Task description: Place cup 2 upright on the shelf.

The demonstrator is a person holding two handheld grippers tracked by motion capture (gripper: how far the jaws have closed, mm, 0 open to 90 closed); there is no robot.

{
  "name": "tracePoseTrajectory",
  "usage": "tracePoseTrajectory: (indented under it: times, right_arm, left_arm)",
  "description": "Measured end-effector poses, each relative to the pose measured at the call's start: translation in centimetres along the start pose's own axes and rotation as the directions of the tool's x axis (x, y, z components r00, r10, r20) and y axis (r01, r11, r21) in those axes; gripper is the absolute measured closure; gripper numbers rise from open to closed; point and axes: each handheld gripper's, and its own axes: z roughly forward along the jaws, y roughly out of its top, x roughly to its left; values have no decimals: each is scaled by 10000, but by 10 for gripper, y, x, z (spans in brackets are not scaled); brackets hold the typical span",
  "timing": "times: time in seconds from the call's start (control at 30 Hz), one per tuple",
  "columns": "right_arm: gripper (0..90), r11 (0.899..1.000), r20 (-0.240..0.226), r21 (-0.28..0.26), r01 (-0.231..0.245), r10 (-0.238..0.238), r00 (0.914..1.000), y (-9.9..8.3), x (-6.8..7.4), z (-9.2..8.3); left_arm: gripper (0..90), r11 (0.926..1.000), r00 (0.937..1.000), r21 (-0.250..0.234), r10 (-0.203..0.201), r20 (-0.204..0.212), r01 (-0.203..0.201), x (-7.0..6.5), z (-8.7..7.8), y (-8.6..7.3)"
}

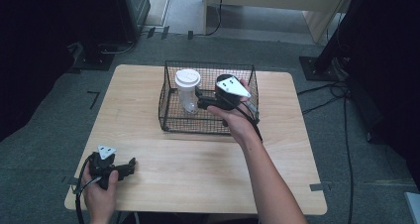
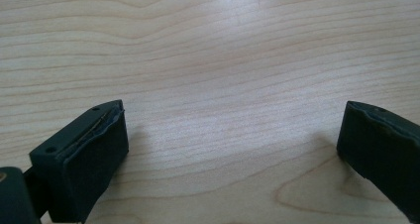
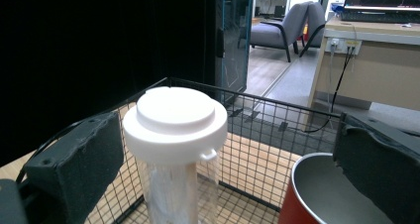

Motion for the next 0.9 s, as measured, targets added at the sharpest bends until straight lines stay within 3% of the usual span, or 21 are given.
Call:
tracePoseTrajectory:
  times: [0.9]
  right_arm:
    - [0,9999,298,102,108,-111,9995,-34,-24,-76]
  left_arm:
    - [0,10000,10000,14,11,-4,-11,0,0,0]
